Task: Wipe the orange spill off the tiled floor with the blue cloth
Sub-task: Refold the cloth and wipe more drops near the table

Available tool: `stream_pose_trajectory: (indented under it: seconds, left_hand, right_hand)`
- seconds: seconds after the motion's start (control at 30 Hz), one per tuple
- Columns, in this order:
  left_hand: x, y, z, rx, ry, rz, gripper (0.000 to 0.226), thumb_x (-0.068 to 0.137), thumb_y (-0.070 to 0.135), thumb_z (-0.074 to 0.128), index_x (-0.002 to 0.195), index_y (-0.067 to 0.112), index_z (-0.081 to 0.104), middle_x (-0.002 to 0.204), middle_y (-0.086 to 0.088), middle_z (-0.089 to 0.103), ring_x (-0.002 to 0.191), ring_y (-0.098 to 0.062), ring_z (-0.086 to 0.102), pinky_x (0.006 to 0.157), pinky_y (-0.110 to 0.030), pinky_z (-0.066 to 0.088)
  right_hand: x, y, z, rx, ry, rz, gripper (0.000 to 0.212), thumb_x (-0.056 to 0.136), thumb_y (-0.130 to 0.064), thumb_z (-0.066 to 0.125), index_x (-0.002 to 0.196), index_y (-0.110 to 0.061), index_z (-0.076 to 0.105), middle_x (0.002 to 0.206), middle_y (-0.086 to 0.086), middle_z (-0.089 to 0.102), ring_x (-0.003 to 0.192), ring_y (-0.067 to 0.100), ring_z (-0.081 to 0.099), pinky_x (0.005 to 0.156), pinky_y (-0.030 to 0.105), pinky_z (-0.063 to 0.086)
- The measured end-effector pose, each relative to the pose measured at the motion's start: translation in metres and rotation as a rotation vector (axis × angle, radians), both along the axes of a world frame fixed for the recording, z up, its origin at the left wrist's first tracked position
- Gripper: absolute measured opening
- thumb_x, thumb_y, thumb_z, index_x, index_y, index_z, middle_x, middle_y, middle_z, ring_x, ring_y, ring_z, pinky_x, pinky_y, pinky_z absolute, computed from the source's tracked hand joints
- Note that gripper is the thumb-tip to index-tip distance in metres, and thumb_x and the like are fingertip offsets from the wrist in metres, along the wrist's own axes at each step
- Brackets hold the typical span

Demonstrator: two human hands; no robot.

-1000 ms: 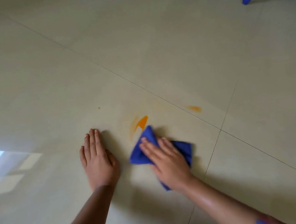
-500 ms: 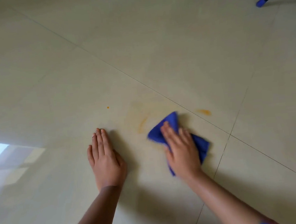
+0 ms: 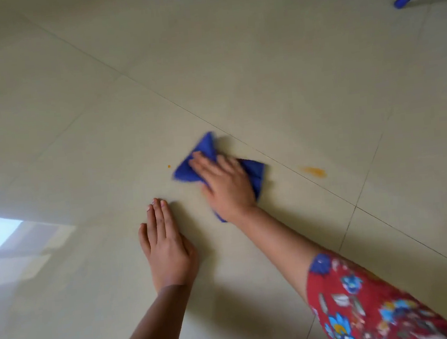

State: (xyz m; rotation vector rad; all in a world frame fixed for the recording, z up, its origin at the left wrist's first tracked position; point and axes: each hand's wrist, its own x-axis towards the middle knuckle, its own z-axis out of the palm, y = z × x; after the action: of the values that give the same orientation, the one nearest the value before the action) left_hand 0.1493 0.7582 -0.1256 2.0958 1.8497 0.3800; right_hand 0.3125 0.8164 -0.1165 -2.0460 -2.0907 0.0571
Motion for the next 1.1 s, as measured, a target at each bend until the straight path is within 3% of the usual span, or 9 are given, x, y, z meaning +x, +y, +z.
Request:
stream_pose_trajectory:
  seconds: [0.1,0.27,0.43,0.6,0.77,0.87,0.93,1.03,1.1]
  left_hand:
    - [-0.002,0.003,-0.002,0.009,-0.008,0.008,0.077,0.070,0.007,0.037,0.146,-0.003,0.030,0.154,-0.019,0.031,0.144,-0.031,0.025,0.115,-0.043,0.013]
    - [-0.006,0.001,-0.001,0.003,0.019,-0.022,0.076,0.074,0.015,0.029,0.149,0.001,0.027,0.156,-0.015,0.027,0.146,-0.029,0.022,0.116,-0.044,0.012]
    - [-0.009,0.004,0.005,0.055,0.041,-0.159,0.063,0.084,0.019,0.032,0.147,0.010,0.036,0.157,-0.008,0.030,0.144,-0.023,0.027,0.114,-0.049,0.018]
    - [0.000,0.000,0.008,0.085,0.040,-0.375,0.055,0.092,0.025,0.037,0.145,0.013,0.040,0.155,-0.004,0.034,0.142,-0.022,0.031,0.116,-0.048,0.019]
    - [0.004,-0.012,0.011,0.021,0.095,-0.499,0.054,0.094,0.034,0.035,0.143,0.013,0.043,0.156,-0.001,0.031,0.143,-0.020,0.028,0.116,-0.042,0.019]
    - [0.007,-0.018,0.008,-0.025,0.080,-0.520,0.060,0.095,0.043,0.034,0.150,0.017,0.033,0.160,0.002,0.022,0.148,-0.016,0.016,0.120,-0.039,0.013]
    - [0.010,-0.017,0.007,-0.022,0.081,-0.524,0.063,0.095,0.045,0.033,0.152,0.018,0.027,0.161,0.004,0.018,0.149,-0.015,0.011,0.121,-0.039,0.010]
    - [0.012,-0.011,0.011,-0.023,0.072,-0.494,0.064,0.095,0.045,0.032,0.152,0.018,0.026,0.161,0.002,0.020,0.149,-0.015,0.012,0.121,-0.039,0.010]
    - [0.012,-0.013,0.009,-0.042,0.068,-0.477,0.064,0.094,0.045,0.032,0.152,0.017,0.028,0.160,0.002,0.022,0.149,-0.016,0.014,0.121,-0.040,0.011]
  right_hand:
    - [-0.030,0.031,-0.001,-0.046,-0.130,0.295,0.053,0.091,-0.039,0.030,0.141,-0.033,0.048,0.148,-0.016,0.044,0.123,0.023,0.051,0.106,0.036,0.030]
    - [0.011,0.012,-0.007,0.019,0.025,-0.262,0.051,0.089,-0.041,0.040,0.135,-0.030,0.055,0.143,-0.011,0.052,0.119,0.029,0.055,0.103,0.042,0.032]
    - [0.021,-0.121,0.004,-0.144,-0.014,0.117,0.057,0.089,-0.041,0.045,0.145,-0.035,0.040,0.154,-0.017,0.033,0.130,0.025,0.045,0.109,0.043,0.034]
    - [0.069,-0.143,0.018,0.007,0.100,-0.241,0.041,0.093,-0.034,0.048,0.131,-0.026,0.061,0.134,-0.012,0.058,0.109,0.016,0.053,0.095,0.029,0.044]
    - [0.058,-0.205,0.013,-0.208,-0.079,-0.355,0.056,0.085,-0.042,0.041,0.141,-0.037,0.045,0.149,-0.009,0.042,0.108,0.023,0.050,0.085,0.040,0.044]
    - [0.094,-0.209,0.005,-0.238,-0.083,-0.763,0.058,0.087,-0.042,0.033,0.144,-0.035,0.042,0.155,0.000,0.033,0.130,0.033,0.040,0.099,0.051,0.033]
    - [0.131,-0.174,0.006,-0.231,0.031,-0.881,0.063,0.090,-0.048,0.023,0.148,-0.027,0.039,0.159,0.004,0.027,0.144,0.037,0.024,0.110,0.058,0.025]
    - [0.151,-0.102,0.008,-0.194,0.144,-0.847,0.075,0.089,-0.059,0.004,0.152,-0.025,0.027,0.162,0.002,0.016,0.148,0.037,0.008,0.118,0.052,0.013]
    - [0.120,-0.089,0.006,-0.198,0.105,-0.652,0.067,0.093,-0.054,0.006,0.152,-0.029,0.026,0.162,-0.003,0.017,0.148,0.034,0.012,0.119,0.047,0.014]
